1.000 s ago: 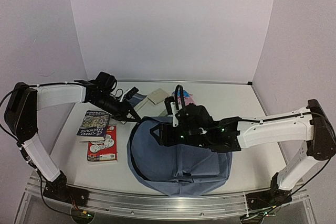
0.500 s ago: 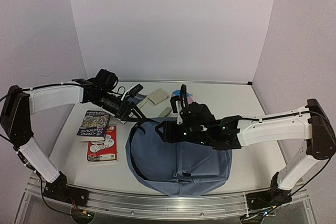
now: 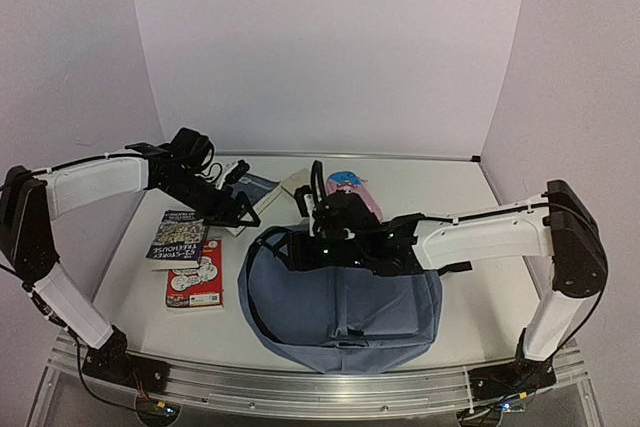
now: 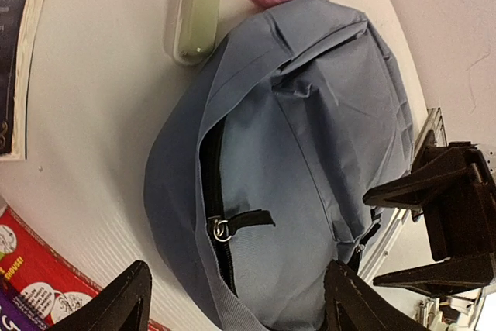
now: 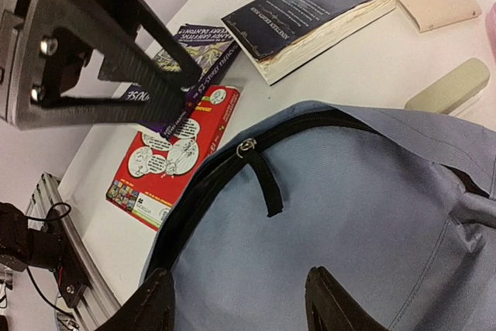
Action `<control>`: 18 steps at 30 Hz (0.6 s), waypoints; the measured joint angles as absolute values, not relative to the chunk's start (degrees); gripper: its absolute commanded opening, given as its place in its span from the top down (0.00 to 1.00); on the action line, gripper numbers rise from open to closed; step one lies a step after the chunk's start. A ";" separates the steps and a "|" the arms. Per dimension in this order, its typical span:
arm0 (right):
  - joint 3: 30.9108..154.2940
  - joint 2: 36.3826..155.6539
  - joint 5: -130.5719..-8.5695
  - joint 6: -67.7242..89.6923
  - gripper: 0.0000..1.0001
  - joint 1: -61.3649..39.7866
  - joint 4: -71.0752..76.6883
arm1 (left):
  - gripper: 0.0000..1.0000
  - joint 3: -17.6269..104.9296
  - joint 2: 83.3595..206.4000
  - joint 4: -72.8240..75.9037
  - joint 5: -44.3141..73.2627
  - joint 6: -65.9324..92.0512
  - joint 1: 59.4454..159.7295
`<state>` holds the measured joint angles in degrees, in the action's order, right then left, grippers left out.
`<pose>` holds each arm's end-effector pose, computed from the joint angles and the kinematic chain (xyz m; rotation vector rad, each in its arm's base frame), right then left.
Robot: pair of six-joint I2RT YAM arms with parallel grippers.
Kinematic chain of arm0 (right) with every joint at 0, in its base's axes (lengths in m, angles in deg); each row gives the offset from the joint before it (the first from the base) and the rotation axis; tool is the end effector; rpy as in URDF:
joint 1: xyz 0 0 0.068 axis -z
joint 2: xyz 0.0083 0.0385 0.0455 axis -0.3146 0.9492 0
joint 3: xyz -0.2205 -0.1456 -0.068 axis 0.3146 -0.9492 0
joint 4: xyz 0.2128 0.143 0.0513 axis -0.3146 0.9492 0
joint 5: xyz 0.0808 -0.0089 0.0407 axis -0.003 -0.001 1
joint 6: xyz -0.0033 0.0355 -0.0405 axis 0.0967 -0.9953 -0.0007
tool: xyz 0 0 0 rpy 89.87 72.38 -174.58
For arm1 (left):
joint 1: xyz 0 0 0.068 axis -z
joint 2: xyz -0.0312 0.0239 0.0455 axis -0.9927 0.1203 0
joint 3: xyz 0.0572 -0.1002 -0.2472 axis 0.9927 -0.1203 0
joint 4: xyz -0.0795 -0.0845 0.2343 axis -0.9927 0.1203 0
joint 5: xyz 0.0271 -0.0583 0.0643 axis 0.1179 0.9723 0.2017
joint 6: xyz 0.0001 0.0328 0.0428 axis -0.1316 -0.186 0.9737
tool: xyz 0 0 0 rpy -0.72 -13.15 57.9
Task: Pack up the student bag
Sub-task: Unzip the student bag at the center of the board.
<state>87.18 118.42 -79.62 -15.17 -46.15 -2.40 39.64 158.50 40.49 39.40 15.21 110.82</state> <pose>0.1803 0.3744 0.2334 -0.5782 2.1513 0.9619 0.2752 -0.1668 0.2585 0.6404 2.5532 -0.9827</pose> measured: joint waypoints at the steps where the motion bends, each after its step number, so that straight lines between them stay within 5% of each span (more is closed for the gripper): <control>1: 87.82 119.17 -79.30 -14.82 0.43 -45.76 -2.00 | 0.21 39.64 159.16 41.05 39.70 15.22 110.80; 12: 97.51 130.05 -78.54 -10.21 0.48 -44.38 3.86 | 0.28 39.94 169.32 45.01 45.16 15.16 110.79; 18: 99.40 132.00 -78.89 -8.61 0.52 -44.38 5.85 | 0.53 40.10 169.74 45.84 45.63 15.06 110.79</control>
<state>99.40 132.00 -78.89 -8.61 -44.38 5.85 40.10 169.74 45.84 45.63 15.06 110.79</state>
